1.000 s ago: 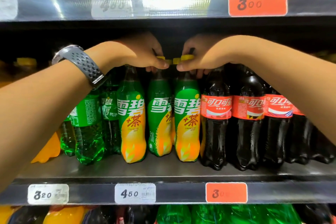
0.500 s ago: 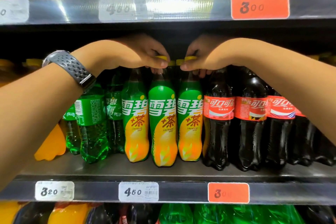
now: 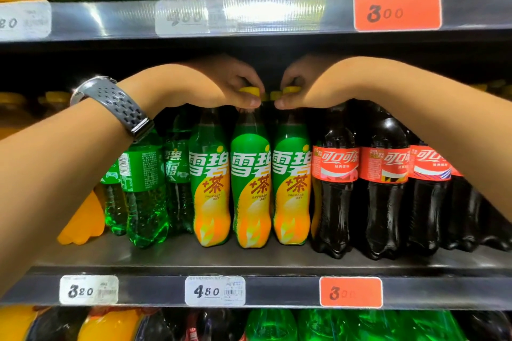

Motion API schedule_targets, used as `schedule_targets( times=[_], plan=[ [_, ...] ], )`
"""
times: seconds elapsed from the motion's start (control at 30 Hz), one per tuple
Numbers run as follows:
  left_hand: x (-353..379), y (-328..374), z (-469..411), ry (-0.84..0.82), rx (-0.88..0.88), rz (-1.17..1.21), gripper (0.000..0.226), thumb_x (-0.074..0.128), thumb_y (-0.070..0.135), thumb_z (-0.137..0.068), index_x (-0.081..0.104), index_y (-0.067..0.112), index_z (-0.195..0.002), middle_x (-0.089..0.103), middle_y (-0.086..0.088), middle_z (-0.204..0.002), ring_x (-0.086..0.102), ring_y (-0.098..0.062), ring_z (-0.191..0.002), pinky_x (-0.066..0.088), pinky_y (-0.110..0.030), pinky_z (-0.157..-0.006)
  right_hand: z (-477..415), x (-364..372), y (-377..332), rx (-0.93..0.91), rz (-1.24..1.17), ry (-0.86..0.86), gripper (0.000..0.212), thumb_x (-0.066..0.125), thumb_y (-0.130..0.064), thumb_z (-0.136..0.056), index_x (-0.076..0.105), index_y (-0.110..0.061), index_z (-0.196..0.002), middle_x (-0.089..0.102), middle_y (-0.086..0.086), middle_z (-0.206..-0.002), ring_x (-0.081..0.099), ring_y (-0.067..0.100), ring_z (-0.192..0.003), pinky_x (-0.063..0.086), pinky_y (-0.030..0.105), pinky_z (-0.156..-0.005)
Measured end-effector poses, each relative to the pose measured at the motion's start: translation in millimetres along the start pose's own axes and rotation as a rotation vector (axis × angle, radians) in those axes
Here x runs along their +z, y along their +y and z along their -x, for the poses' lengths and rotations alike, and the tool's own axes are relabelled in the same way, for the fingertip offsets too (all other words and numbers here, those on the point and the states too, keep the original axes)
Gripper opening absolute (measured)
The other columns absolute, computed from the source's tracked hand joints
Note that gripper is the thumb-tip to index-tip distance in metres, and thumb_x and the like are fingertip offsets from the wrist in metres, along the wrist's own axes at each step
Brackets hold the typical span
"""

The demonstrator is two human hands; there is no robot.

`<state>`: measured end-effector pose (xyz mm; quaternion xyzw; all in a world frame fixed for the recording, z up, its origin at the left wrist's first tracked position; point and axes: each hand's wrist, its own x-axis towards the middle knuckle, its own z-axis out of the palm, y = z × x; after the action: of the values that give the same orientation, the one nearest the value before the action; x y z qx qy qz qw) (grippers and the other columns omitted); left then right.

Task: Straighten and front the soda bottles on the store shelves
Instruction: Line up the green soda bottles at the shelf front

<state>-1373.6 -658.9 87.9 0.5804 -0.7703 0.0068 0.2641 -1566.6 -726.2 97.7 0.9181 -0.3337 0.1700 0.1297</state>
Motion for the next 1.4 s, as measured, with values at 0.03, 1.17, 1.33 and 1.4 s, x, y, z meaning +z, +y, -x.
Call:
schedule_targets(
  times=[0.03, 1.17, 1.33, 1.4],
  plan=[
    [-1, 0, 0, 0.010, -0.014, -0.035, 0.028, 0.072, 0.031, -0.083, 0.064, 0.027, -0.110, 0.073, 0.003, -0.094, 0.068, -0.016, -0.092, 0.051, -0.028, -0.084, 1, 0, -4, -0.017, -0.007, 0.033, 0.045, 0.061, -0.052, -0.084, 0.063, -0.016, -0.111, 0.066, 0.000, -0.100, 0.062, 0.021, -0.088, 0.051, 0.035, -0.080],
    [-17, -46, 41, 0.133, -0.093, 0.300, 0.046, 0.073, 0.038, -0.069, 0.063, 0.022, -0.111, 0.073, -0.002, -0.098, 0.072, -0.021, -0.085, 0.058, -0.025, -0.075, -14, 10, -43, -0.071, -0.072, 0.078, 0.040, 0.058, -0.050, -0.087, 0.061, -0.022, -0.116, 0.062, -0.005, -0.107, 0.059, 0.017, -0.094, 0.048, 0.032, -0.084],
    [-27, -51, 52, 0.397, -0.031, 0.304, 0.030, 0.066, 0.017, -0.088, 0.056, 0.015, -0.116, 0.067, -0.011, -0.100, 0.068, -0.011, -0.072, 0.055, -0.018, -0.071, -22, 10, -67, -0.055, -0.270, 0.221, 0.042, 0.058, -0.044, -0.090, 0.055, -0.019, -0.124, 0.060, -0.008, -0.106, 0.060, 0.017, -0.102, 0.047, 0.037, -0.094],
    [-35, -59, 59, 0.499, 0.005, 0.053, 0.019, 0.062, 0.017, -0.091, 0.060, 0.020, -0.110, 0.067, -0.006, -0.102, 0.065, -0.013, -0.084, 0.052, -0.021, -0.080, -27, 11, -81, -0.070, -0.274, 0.209, 0.044, 0.057, -0.044, -0.091, 0.053, -0.019, -0.127, 0.061, -0.005, -0.114, 0.058, 0.017, -0.105, 0.046, 0.038, -0.096]
  ],
)
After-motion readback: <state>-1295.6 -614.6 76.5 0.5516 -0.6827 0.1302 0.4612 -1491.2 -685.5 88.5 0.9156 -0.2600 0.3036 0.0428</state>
